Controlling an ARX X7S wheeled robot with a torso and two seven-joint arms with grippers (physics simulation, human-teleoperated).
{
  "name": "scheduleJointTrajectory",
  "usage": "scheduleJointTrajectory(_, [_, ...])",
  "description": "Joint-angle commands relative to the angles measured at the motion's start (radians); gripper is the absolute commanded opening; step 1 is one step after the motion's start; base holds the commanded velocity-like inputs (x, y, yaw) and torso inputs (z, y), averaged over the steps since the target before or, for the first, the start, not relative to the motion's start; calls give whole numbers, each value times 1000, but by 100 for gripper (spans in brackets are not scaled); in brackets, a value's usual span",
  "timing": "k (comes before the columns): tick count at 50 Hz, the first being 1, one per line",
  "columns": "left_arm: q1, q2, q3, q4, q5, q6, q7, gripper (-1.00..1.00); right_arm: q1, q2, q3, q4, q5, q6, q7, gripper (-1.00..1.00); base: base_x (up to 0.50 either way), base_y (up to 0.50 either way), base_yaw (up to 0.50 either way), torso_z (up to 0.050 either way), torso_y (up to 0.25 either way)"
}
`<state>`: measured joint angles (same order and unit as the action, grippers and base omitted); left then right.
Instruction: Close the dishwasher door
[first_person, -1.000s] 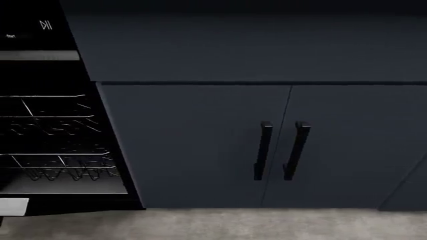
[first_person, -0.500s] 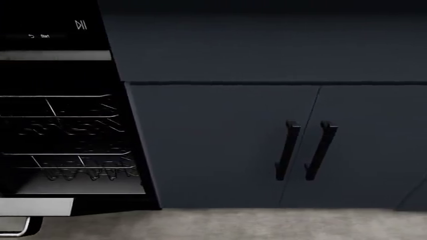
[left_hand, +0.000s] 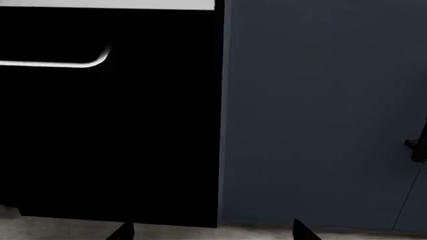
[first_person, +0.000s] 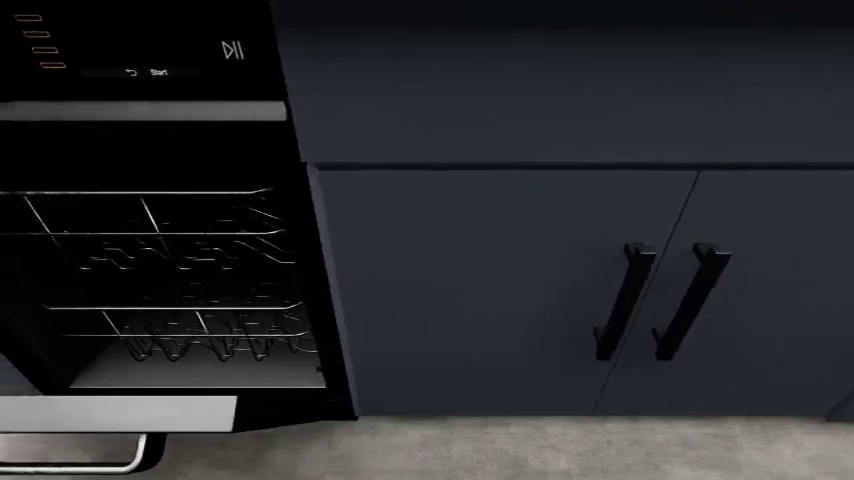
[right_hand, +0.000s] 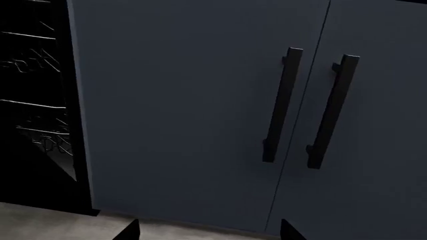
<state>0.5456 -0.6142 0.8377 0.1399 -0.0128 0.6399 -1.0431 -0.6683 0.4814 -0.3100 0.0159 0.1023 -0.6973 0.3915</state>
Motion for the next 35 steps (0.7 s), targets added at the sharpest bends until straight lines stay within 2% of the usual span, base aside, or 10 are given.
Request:
scheduleJointTrajectory(1, [-1,0,2,-3,1,2,-3,100,2,3,-4,4,1,-3,4,100,0,227,0,0,0])
scheduleJointTrajectory(35, [-4,-7,8,-1,-3,2,-7,100,-1,14,-15,-8,-2,0,24,100,0,227,0,0,0])
